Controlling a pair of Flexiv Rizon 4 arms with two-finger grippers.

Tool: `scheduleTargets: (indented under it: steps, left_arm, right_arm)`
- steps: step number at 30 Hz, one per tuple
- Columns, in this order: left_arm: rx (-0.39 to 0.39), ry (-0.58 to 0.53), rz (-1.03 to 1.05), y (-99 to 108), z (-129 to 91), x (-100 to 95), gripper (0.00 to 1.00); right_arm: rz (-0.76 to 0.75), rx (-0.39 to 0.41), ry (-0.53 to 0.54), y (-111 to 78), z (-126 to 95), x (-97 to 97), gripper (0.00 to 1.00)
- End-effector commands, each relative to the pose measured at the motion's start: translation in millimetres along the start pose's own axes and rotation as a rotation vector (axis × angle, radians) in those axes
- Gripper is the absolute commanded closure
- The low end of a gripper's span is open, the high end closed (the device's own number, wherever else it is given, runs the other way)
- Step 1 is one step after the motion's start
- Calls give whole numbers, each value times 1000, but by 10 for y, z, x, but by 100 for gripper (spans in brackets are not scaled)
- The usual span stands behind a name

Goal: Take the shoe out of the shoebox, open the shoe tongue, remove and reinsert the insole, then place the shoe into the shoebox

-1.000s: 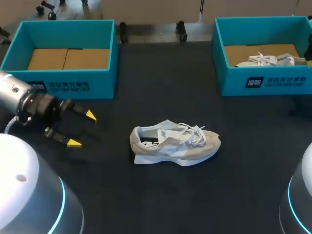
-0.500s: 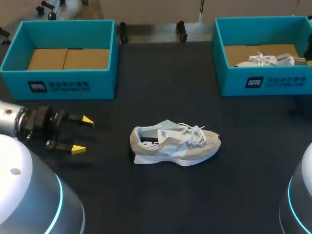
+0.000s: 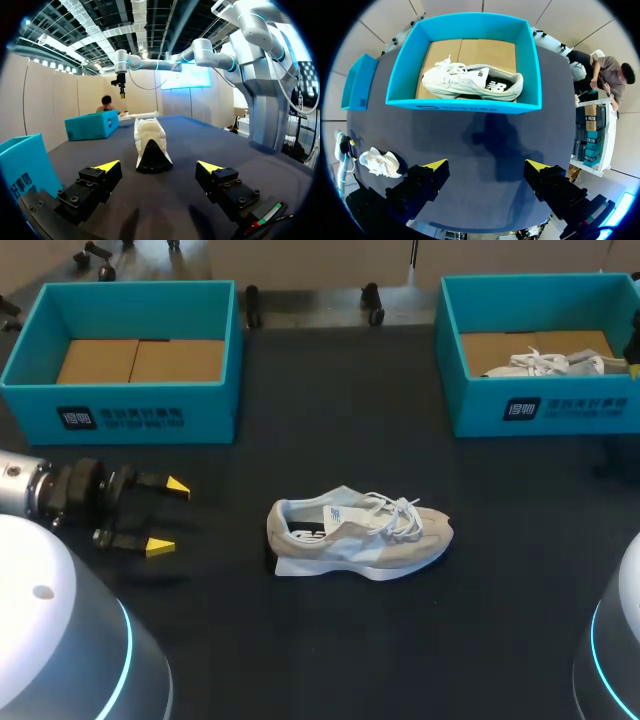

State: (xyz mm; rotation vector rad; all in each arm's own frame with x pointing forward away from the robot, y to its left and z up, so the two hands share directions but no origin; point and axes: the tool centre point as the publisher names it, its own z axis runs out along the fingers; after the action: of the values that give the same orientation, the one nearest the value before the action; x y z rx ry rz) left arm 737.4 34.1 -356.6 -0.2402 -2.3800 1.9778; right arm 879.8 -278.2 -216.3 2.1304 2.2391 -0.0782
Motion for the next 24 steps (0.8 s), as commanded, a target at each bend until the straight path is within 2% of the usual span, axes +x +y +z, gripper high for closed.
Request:
scheduleTargets:
  steps: [1,4,6,8,16,24]
  left_arm:
    - [-68,-45,-10,18,23,8,0]
    - [-104,-147,-1,15,35,10,0]
    - [-166,-226,12,-4,66,21,0]
    - [-174,-251,15,-38,98,47,0]
    - [-237,-278,24,-31,220,60,0]
    - [-242,-246,-2,-26,373,20,0]
  right_arm:
    - [0,0,0,-4,-1,-2,0]
    - [0,0,0,-4,-1,-2,0]
    - [0,0,0,-4,-1,-2,0]
    - [0,0,0,-4,-1,-2,0]
    - [0,0,0,-4,-1,-2,0]
    - [0,0,0,-4,-1,-2,0]
